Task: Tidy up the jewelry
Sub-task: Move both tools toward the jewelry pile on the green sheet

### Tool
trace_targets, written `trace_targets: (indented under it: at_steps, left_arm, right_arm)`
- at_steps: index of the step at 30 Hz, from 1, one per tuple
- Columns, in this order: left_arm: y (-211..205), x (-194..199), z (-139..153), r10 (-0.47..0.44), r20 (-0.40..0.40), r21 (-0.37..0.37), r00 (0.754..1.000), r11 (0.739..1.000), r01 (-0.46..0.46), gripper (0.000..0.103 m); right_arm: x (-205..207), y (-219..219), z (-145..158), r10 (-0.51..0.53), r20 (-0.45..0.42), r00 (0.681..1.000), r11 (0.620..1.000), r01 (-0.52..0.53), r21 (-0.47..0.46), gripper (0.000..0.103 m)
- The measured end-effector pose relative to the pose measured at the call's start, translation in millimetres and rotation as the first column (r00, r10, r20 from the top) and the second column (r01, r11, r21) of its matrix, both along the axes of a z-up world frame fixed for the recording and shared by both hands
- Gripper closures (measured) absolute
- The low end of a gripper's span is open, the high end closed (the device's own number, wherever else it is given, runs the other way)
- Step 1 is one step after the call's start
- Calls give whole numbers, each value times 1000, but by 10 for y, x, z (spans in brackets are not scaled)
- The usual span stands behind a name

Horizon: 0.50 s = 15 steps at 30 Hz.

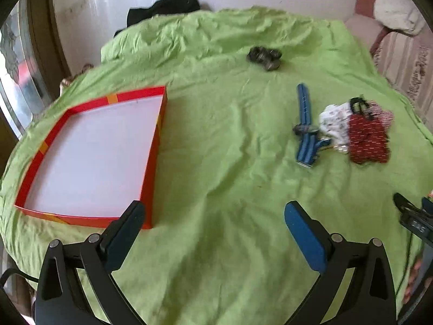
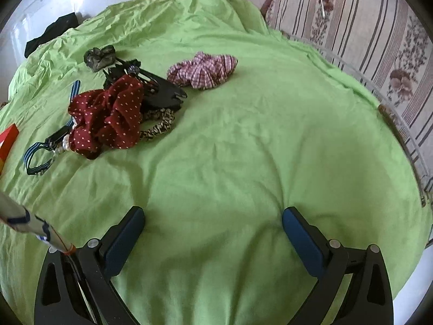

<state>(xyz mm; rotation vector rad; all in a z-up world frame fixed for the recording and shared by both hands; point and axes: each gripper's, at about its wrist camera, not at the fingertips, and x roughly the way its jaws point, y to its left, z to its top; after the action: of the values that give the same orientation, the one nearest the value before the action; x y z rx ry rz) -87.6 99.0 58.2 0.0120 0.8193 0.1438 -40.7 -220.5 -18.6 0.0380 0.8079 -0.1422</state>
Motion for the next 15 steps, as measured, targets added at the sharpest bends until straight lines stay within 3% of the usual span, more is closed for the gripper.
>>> trace_targets:
  at_steps: [5,9,15]
  left_arm:
    - [-80,-158,182,-13,33,-24,999,1000,14,0]
    - [-163,-258,223,-35,32,-42,999,998,37,0]
    - [-254,-355,280,-70,53,-79,996,994,74,0]
  right_arm:
    - [-253,88,276,2,132,991,1000,-2,-1,1]
    - [-511,157,664,19,260,965,1000,-22,6,1]
    - [-707,218,896,41,295,955,999,-39,-12,1]
